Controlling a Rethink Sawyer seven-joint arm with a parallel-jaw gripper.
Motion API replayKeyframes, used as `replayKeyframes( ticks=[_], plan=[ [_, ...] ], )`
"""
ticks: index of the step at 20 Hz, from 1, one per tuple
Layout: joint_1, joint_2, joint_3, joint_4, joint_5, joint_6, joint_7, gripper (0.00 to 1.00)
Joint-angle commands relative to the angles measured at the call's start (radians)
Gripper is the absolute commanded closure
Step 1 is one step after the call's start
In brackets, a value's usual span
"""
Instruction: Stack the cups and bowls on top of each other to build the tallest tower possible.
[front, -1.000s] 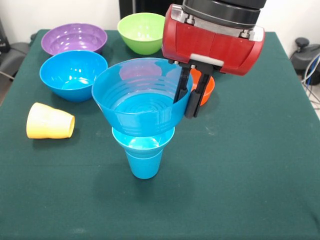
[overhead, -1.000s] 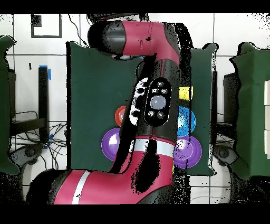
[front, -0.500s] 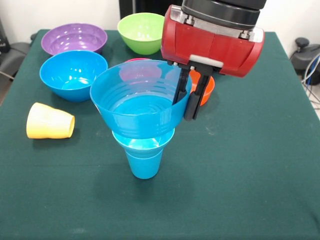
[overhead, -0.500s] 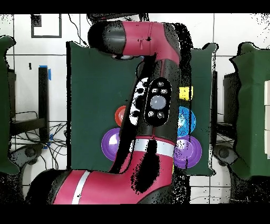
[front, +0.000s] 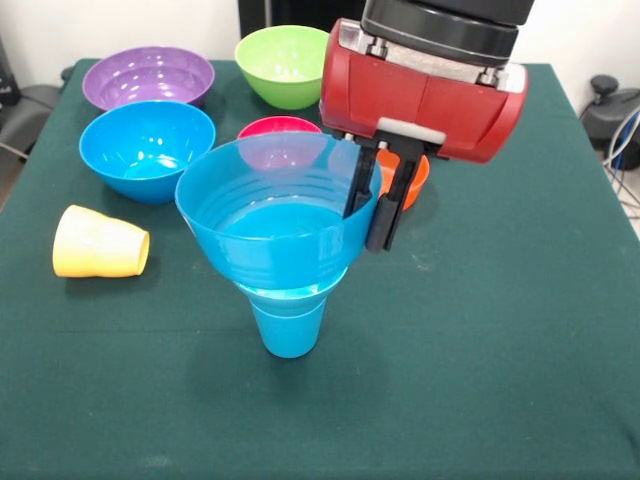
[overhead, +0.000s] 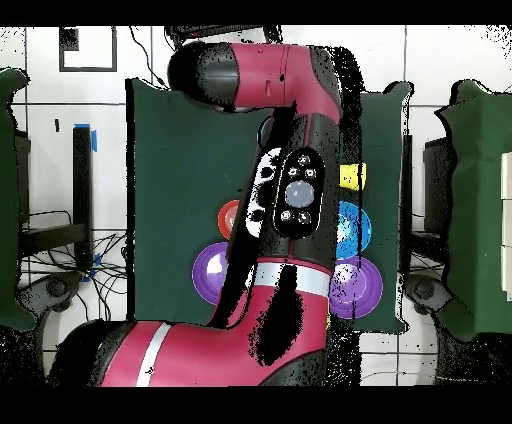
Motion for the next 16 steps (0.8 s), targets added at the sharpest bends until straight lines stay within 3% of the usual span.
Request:
replayKeyframes(
  ticks=[1, 16],
  plan=[
    [0.006, 0.026, 0.071, 0.153, -0.069, -0.05, -0.042, 1.0],
    [-0.001, 0.005, 0.068, 0.19, -0.061, 0.005, -0.055, 1.0]
  ],
)
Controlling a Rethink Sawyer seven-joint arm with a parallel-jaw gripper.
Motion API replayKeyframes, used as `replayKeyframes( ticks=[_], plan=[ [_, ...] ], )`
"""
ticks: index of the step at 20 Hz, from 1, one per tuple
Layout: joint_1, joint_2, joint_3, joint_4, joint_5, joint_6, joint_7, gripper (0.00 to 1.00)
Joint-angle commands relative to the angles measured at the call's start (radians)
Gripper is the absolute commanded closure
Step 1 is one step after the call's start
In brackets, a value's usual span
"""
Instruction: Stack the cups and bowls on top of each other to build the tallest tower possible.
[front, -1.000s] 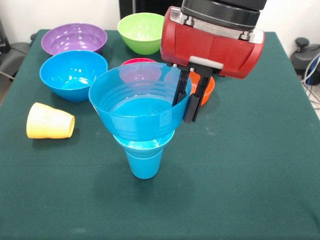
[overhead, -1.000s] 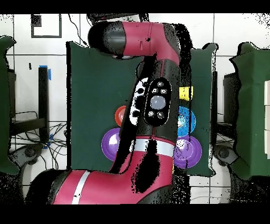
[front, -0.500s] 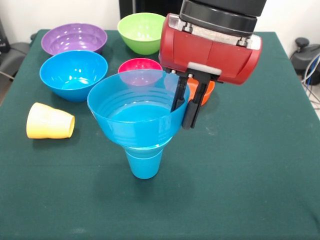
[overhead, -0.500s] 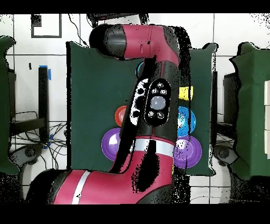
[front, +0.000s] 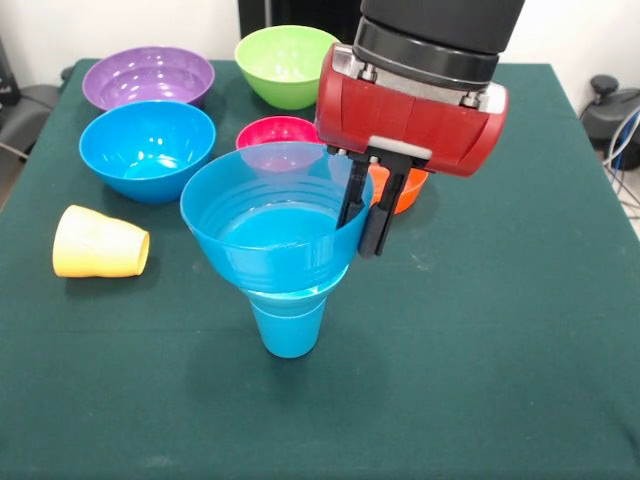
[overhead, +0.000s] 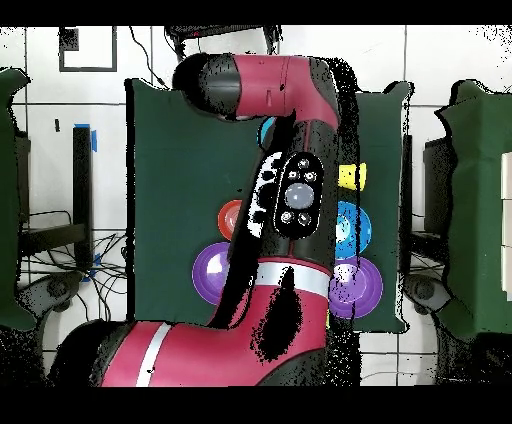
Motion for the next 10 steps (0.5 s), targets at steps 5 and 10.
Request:
replayKeyframes(
  ticks=[5, 10],
  plan=[
    [0.009, -0.021, 0.049, 0.156, -0.062, 0.042, -0.046, 1.0],
    [-0.001, -0.015, 0.059, 0.174, -0.059, 0.025, -0.05, 1.0]
  ],
)
